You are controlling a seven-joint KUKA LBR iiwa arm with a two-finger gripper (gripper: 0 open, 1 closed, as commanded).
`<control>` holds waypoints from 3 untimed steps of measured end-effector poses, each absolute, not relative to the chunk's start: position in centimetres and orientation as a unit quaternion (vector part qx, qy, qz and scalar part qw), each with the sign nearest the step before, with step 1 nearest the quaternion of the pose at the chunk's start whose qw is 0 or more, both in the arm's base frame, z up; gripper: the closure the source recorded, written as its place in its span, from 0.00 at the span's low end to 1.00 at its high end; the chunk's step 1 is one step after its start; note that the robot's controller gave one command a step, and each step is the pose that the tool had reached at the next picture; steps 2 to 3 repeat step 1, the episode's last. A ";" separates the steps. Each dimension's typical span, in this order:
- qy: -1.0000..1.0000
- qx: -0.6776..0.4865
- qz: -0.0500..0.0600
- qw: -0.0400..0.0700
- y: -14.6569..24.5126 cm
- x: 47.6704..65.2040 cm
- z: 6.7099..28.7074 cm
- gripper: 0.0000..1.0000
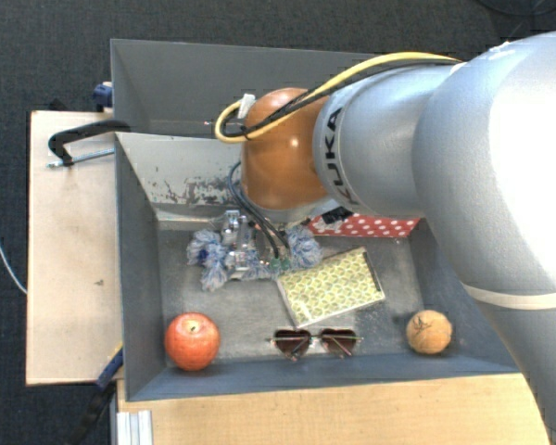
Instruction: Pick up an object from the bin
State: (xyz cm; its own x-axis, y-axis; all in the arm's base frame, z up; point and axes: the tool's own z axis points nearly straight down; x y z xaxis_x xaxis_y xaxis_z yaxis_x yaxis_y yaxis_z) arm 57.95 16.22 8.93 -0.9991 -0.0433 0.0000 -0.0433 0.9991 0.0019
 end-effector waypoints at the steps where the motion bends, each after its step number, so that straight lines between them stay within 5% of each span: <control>1: -1.000 0.022 -0.001 -0.002 16.3 58.1 10.2 1.00; 3: -1.000 0.022 -0.001 -0.002 16.3 58.1 10.2 1.00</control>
Offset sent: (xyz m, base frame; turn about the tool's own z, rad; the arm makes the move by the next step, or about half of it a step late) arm 0.0001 0.0002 0.0432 0.0000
